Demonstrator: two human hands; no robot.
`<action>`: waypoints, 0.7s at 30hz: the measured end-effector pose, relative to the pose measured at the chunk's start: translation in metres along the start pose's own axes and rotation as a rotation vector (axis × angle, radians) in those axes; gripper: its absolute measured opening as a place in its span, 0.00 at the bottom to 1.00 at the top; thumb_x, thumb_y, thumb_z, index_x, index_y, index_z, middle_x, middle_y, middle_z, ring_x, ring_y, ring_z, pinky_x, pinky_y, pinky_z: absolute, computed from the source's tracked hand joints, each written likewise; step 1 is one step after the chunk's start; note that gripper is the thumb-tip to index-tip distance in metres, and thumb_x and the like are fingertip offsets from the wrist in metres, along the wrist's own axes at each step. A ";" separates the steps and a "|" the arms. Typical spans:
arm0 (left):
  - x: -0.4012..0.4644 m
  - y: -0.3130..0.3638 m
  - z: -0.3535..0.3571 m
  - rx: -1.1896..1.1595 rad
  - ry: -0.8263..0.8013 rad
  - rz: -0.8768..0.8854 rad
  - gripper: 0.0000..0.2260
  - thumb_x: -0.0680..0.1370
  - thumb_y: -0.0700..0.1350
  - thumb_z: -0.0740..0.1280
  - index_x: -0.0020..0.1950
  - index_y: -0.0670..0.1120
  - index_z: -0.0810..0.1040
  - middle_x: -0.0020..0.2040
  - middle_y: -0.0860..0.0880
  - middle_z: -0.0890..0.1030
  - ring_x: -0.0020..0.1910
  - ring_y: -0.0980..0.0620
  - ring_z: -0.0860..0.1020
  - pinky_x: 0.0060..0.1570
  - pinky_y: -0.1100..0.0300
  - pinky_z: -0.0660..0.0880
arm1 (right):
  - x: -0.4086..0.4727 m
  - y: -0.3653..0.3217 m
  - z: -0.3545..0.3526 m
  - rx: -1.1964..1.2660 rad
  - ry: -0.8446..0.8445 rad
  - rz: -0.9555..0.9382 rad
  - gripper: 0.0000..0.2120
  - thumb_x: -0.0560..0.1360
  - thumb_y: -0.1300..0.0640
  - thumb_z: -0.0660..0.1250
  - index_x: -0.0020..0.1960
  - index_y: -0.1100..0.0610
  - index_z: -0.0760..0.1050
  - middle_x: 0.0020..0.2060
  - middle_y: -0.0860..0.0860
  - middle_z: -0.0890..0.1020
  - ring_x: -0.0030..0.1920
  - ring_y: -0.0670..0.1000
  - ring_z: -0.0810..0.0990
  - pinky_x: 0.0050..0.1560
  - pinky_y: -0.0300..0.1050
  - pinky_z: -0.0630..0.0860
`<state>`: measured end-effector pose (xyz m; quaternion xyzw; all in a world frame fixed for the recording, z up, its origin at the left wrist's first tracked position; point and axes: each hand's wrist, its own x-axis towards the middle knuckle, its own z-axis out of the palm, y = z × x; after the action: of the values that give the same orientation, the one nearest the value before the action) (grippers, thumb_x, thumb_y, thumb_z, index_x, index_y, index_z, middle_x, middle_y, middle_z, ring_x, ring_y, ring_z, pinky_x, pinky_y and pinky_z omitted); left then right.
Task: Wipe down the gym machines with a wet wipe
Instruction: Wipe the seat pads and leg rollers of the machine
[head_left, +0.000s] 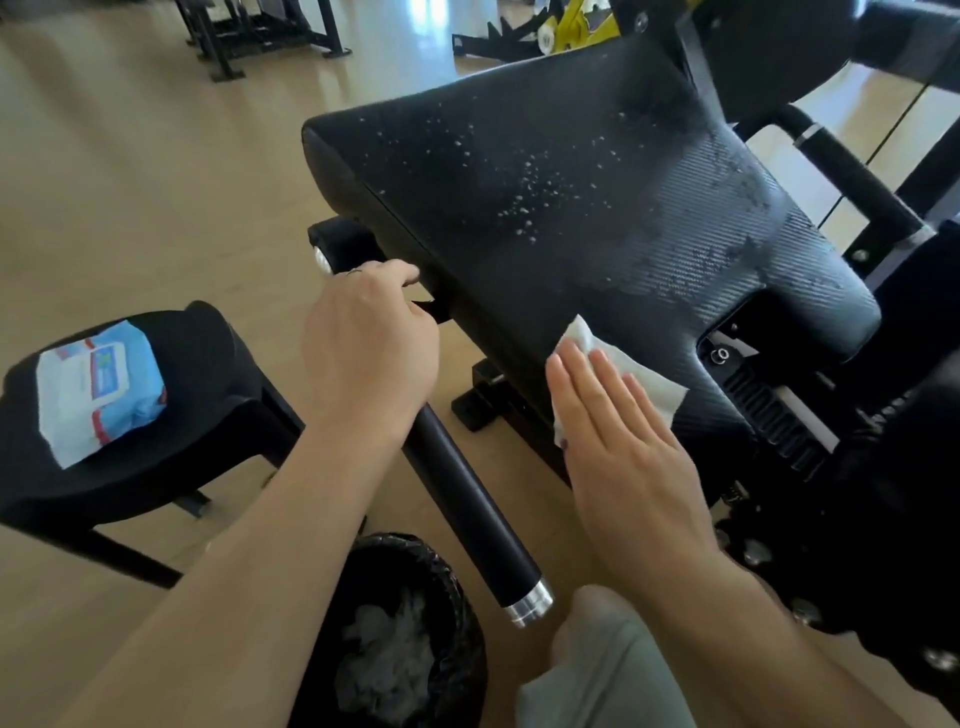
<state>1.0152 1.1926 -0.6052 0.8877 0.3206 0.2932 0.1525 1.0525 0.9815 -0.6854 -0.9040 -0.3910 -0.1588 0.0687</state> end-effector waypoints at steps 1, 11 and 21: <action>0.000 0.000 0.000 0.001 -0.004 0.000 0.20 0.79 0.36 0.60 0.68 0.49 0.80 0.63 0.48 0.82 0.60 0.46 0.80 0.48 0.57 0.74 | 0.010 -0.001 -0.001 0.004 -0.005 -0.015 0.35 0.81 0.63 0.65 0.83 0.59 0.51 0.82 0.55 0.54 0.82 0.54 0.52 0.81 0.53 0.52; -0.002 0.003 -0.005 0.022 -0.027 0.039 0.21 0.79 0.37 0.60 0.69 0.50 0.79 0.65 0.50 0.82 0.64 0.47 0.77 0.52 0.55 0.74 | 0.117 -0.028 -0.019 0.243 -0.096 -0.083 0.29 0.87 0.47 0.47 0.84 0.55 0.43 0.83 0.50 0.44 0.82 0.49 0.40 0.82 0.48 0.41; -0.003 0.002 -0.001 -0.145 0.043 -0.075 0.19 0.78 0.34 0.62 0.66 0.50 0.79 0.60 0.52 0.82 0.57 0.52 0.79 0.47 0.60 0.73 | 0.122 -0.025 -0.023 0.229 -0.108 -0.205 0.28 0.87 0.51 0.48 0.84 0.53 0.43 0.82 0.48 0.43 0.82 0.48 0.39 0.81 0.46 0.38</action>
<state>1.0135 1.1889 -0.6043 0.8552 0.3347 0.3287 0.2204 1.1075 1.0772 -0.6226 -0.8530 -0.4997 -0.0705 0.1334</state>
